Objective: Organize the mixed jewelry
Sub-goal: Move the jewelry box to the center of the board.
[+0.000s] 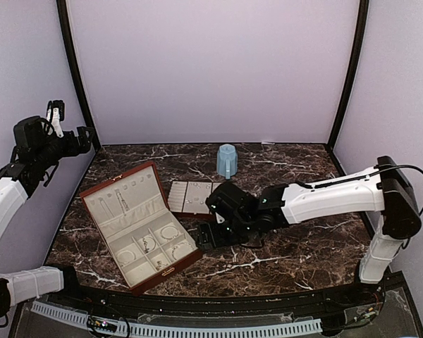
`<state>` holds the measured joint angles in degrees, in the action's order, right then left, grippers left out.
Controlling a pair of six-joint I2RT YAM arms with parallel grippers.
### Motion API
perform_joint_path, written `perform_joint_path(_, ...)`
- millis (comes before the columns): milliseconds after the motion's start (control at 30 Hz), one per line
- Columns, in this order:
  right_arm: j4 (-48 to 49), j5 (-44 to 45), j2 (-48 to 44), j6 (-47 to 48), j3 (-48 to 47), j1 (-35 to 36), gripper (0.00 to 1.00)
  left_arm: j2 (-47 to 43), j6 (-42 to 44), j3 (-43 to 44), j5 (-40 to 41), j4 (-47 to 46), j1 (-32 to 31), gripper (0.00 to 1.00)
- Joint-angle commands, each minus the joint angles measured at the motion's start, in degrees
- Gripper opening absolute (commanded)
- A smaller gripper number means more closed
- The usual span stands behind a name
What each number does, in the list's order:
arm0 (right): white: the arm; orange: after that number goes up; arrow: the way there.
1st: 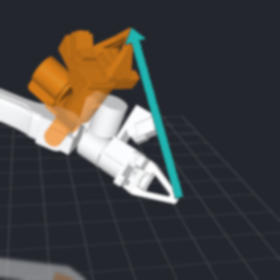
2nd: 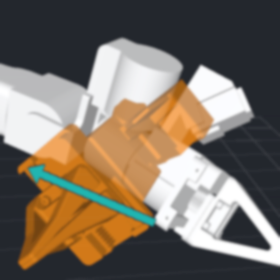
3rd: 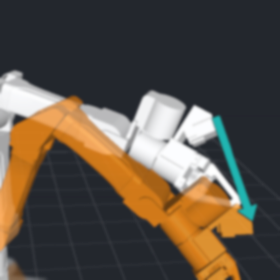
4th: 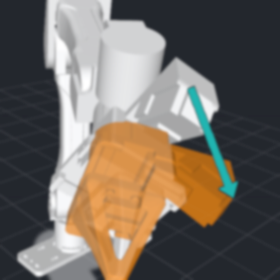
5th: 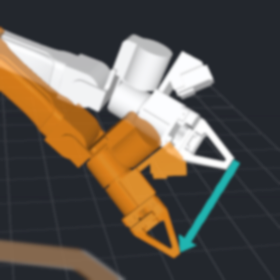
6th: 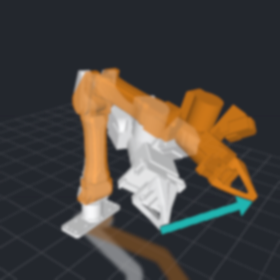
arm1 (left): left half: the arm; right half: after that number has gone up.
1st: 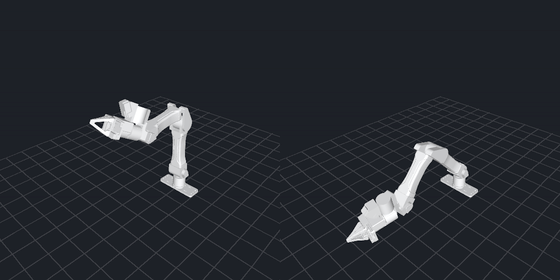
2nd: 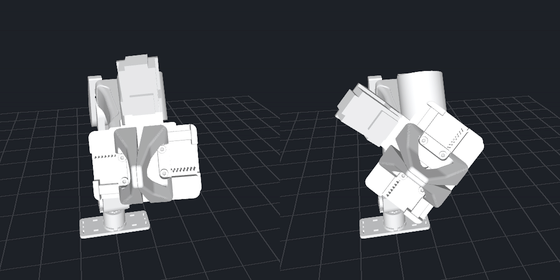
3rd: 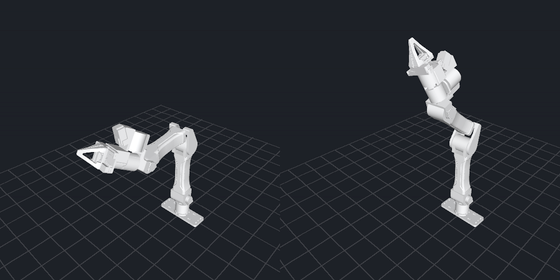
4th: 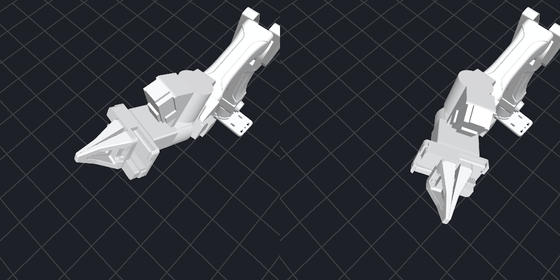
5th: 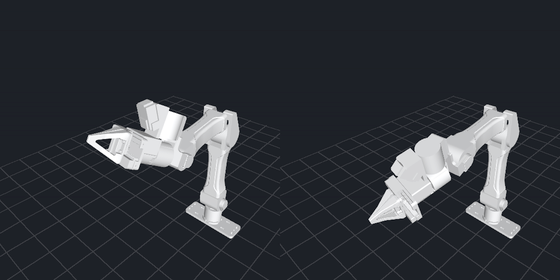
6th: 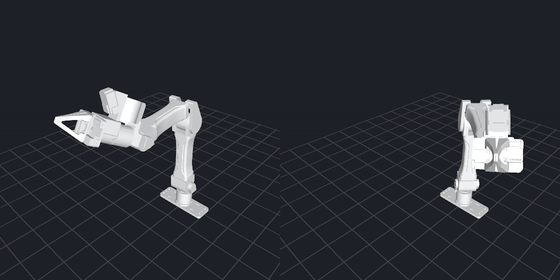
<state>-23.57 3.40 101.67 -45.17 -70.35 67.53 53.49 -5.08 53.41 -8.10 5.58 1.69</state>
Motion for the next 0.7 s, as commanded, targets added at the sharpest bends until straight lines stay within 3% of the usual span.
perform_joint_path(0,3.60,-3.14,-3.09,-3.48,3.32,-0.21,0.94,-1.49,0.61,-0.59,-0.39,-1.72,-0.10,0.99)
perform_joint_path(300,7.73,-8.05,-1.14,-3.67,3.22,-0.25,0.96,-1.99,0.47,-0.67,-0.57,-1.92,-0.11,0.99)
perform_joint_path(667,7.35,-11.79,5.65,-1.02,-2.84,-0.21,0.83,-2.16,0.60,-0.67,-0.37,-1.89,-0.07,0.99)
